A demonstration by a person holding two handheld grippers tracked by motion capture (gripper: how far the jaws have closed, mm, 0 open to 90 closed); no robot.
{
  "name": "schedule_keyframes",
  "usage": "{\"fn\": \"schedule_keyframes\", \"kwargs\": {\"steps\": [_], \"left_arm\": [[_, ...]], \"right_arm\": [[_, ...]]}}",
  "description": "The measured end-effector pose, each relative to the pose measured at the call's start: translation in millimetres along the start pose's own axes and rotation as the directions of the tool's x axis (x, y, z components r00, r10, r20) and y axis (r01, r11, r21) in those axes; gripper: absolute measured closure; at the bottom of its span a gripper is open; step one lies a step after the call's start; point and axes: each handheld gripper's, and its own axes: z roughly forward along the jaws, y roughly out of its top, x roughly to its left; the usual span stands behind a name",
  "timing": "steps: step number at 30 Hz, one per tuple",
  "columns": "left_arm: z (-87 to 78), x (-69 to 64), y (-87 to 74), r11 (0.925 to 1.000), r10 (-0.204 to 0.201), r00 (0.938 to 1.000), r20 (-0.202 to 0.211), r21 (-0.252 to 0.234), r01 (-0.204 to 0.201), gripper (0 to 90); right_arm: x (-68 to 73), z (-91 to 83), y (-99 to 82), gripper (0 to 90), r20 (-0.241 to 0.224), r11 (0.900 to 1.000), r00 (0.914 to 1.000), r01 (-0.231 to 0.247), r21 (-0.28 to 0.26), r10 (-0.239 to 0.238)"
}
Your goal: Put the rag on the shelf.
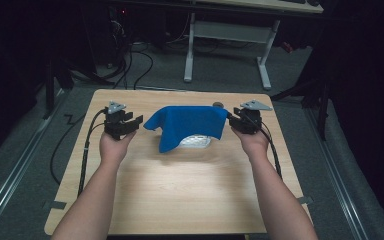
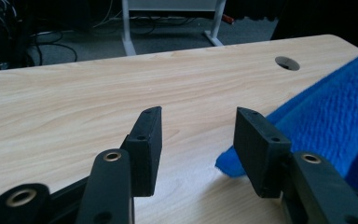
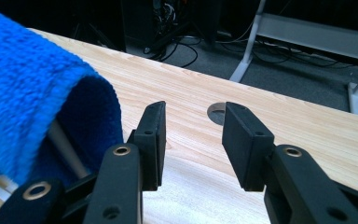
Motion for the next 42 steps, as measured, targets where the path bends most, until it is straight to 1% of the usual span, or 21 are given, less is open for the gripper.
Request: {"fn": "schedule_keyframes", "kwargs": {"steps": [5, 8, 10, 12, 17, 18, 19, 23, 24, 26, 27, 28, 29, 30, 31, 33, 34, 37, 38, 40, 42], "left_arm": [[-7.7, 1.7, -8.4, 0.9999, -0.011, 0.9999, 0.000, 0.007, 0.011, 52.5], [-11.4, 1.5, -13.4, 0.9999, -0.010, 0.9999, 0.002, 0.012, 0.010, 52.4], [-13.8, 1.0, -16.7, 0.9999, -0.008, 1.0000, 0.004, 0.012, 0.008, 52.3], [-15.6, 1.0, -20.3, 0.9998, -0.013, 0.9999, 0.010, 0.011, 0.013, 52.3], [-19.3, 0.6, -28.9, 0.9998, -0.012, 0.9998, 0.018, 0.016, 0.012, 52.0], [-20.5, 0.7, -30.8, 0.9997, -0.018, 0.9996, 0.023, 0.017, 0.018, 51.9], [-21.4, 0.5, -31.8, 0.9997, -0.019, 0.9995, 0.025, 0.017, 0.019, 52.0], [-29.1, -3.6, -39.0, 0.9998, -0.005, 0.9992, 0.040, 0.019, 0.004, 51.7], [-31.3, -5.1, -41.5, 0.9998, -0.001, 0.9991, 0.043, 0.020, 0.000, 51.5], [-36.0, -8.7, -47.8, 0.9995, 0.014, 0.9987, 0.050, 0.028, -0.015, 50.9], [-38.0, -10.0, -50.6, 0.9993, 0.019, 0.9985, 0.052, 0.031, -0.021, 50.6], [-41.0, -11.7, -54.6, 0.9990, 0.021, 0.9981, 0.057, 0.038, -0.023, 50.4], [-44.5, -13.2, -58.9, 0.9990, 0.020, 0.9977, 0.065, 0.038, -0.022, 50.1], [-48.3, -14.8, -63.2, 0.9989, 0.019, 0.9972, 0.073, 0.042, -0.022, 50.0], [-52.8, -16.5, -67.4, 0.9985, 0.023, 0.9966, 0.079, 0.047, -0.027, 49.5], [-65.4, -21.4, -78.6, 0.9978, 0.028, 0.9954, 0.092, 0.057, -0.033, 49.0], [-70.8, -23.7, -83.3, 0.9977, 0.030, 0.9946, 0.100, 0.058, -0.036, 48.2], [-85.3, -31.4, -97.2, 0.9983, 0.015, 0.9908, 0.134, 0.053, -0.023, 47.9], [-88.3, -34.1, -101.2, 0.9982, 0.017, 0.9896, 0.143, 0.055, -0.025, 47.8], [-94.8, -42.4, -112.7, 0.9971, 0.025, 0.9876, 0.155, 0.067, -0.035, 47.3], [-99.6, -52.8, -128.2, 0.9960, 0.033, 0.9852, 0.168, 0.076, -0.046, 47.2]], "right_arm": [[-1.8, -8.8, -3.6, 58.6, 0.002, 1.0000, 1.0000, -0.003, 0.002, 0.003], [-1.5, -13.2, -5.9, 56.8, 0.003, 0.9998, 1.0000, 0.002, 0.019, -0.002], [-0.5, -16.6, -7.6, 56.8, 0.004, 0.9998, 0.9999, 0.009, 0.015, -0.009], [0.1, -20.4, -11.0, 56.5, 0.010, 0.9998, 0.9998, 0.020, -0.005, -0.020], [1.4, -26.1, -18.5, 53.5, 0.009, 0.9990, 0.9993, 0.037, 0.025, -0.037], [2.0, -27.9, -20.2, 53.5, 0.008, 0.9990, 0.9991, 0.041, 0.019, -0.041], [2.6, -30.4, -22.9, 53.4, 0.013, 0.9989, 0.9988, 0.047, 0.002, -0.047], [5.3, -37.7, -28.5, 49.1, -0.002, 0.9982, 0.9989, 0.046, 0.038, -0.046], [6.6, -40.4, -29.9, 48.3, -0.005, 0.9978, 0.9986, 0.053, 0.039, -0.053], [9.9, -46.5, -34.2, 46.7, -0.011, 0.9973, 0.9975, 0.070, 0.023, -0.070], [12.8, -49.5, -36.4, 43.7, -0.016, 0.9964, 0.9972, 0.074, 0.041, -0.073], [14.1, -51.4, -37.7, 42.8, -0.021, 0.9947, 0.9961, 0.086, 0.057, -0.085], [16.9, -54.8, -40.9, 42.8, -0.029, 0.9946, 0.9957, 0.089, 0.053, -0.088], [19.5, -59.5, -45.1, 43.1, -0.036, 0.9949, 0.9950, 0.095, 0.035, -0.094], [22.6, -64.2, -49.0, 43.0, -0.035, 0.9949, 0.9949, 0.096, 0.032, -0.095], [28.2, -72.4, -57.2, 41.6, -0.040, 0.9925, 0.9936, 0.108, 0.058, -0.106], [32.2, -79.4, -66.7, 41.8, -0.042, 0.9922, 0.9925, 0.116, 0.044, -0.115], [38.7, -90.3, -84.6, 42.2, -0.055, 0.9930, 0.9934, 0.104, 0.056, -0.101], [40.6, -93.7, -91.5, 42.8, -0.067, 0.9930, 0.9928, 0.103, 0.058, -0.099], [45.6, -99.6, -105.4, 42.9, -0.063, 0.9921, 0.9928, 0.106, 0.066, -0.102], [49.3, -103.1, -116.3, 42.9, -0.078, 0.9904, 0.9914, 0.112, 0.082, -0.105]]}}
